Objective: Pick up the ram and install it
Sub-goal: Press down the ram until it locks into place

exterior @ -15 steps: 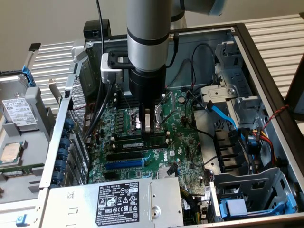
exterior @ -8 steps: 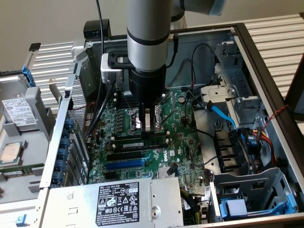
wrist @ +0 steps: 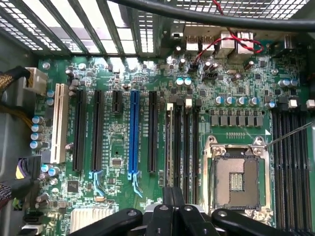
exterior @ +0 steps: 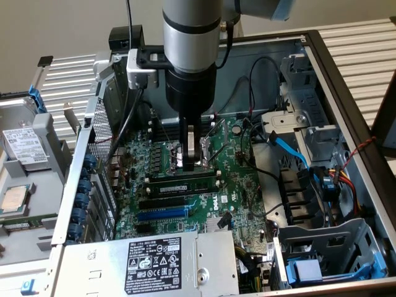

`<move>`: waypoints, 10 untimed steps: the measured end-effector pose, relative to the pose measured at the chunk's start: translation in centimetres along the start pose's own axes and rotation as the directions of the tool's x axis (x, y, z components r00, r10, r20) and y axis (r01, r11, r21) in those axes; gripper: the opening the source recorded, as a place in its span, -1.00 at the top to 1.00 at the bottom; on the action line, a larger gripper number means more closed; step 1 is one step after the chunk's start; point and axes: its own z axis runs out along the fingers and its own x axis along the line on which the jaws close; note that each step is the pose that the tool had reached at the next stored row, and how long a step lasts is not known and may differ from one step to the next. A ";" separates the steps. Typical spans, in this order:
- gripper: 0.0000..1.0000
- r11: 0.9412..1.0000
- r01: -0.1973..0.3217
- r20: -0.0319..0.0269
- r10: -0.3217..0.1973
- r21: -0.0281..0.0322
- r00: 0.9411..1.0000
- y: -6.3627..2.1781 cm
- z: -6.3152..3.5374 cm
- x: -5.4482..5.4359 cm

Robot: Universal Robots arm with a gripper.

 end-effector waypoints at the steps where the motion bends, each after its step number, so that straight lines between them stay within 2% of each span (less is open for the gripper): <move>1: 0.79 1.000 0.000 0.000 0.000 0.000 1.000 0.00 0.00 0.0; 10: 0.79 1.000 0.000 0.000 0.000 0.000 1.000 0.00 0.00 0.0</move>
